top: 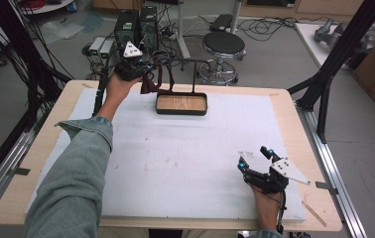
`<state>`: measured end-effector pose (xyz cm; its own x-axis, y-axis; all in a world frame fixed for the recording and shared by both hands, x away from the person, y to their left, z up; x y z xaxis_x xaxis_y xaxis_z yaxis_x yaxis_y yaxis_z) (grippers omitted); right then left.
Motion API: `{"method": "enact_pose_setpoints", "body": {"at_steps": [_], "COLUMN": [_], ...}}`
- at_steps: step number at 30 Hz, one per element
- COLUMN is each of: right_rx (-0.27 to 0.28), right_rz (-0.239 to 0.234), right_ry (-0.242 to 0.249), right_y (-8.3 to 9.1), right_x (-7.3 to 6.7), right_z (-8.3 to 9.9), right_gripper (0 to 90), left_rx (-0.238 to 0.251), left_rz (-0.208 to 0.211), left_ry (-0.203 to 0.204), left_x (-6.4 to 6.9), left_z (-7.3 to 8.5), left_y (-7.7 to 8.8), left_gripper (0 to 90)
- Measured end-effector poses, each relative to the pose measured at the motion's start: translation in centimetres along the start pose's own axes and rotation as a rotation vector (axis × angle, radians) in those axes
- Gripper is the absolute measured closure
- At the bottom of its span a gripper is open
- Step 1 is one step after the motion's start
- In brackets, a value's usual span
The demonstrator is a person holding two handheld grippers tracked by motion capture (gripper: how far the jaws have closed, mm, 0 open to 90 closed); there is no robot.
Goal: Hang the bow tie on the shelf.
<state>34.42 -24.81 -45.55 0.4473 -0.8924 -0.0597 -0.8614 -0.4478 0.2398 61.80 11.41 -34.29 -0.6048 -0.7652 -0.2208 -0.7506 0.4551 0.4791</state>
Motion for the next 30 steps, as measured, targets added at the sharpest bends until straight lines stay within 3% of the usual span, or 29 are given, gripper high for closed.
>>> {"method": "enact_pose_setpoints", "body": {"at_steps": [13, 30], "right_rx": [-0.002, -0.004], "right_rz": [0.001, 0.003], "right_ry": [0.0, 0.0], "right_y": [0.0, 0.0], "right_x": [0.0, 0.0], "right_z": [0.0, 0.0], "right_gripper": [11.3, 11.3], "left_rx": [0.013, -0.007], "left_rz": [-0.026, -0.06], "left_ry": [-0.008, -0.005], "left_x": [-0.5, -1.0], "left_z": [0.0, 0.6], "left_y": [0.0, -0.9], "left_gripper": [80.6, 75.8]}}
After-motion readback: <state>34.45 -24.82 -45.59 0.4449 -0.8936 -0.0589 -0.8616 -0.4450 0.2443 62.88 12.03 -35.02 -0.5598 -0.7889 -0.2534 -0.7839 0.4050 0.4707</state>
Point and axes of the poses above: each handheld gripper's, and its own axes: y roughly backward along the jaws, z roughly out of its underside, x roughly to its right, the point moved 9 cm from there along -y, roughly forward along the jaws, and after that the axes turned 7 degrees about -x, right-handed, at the moved point
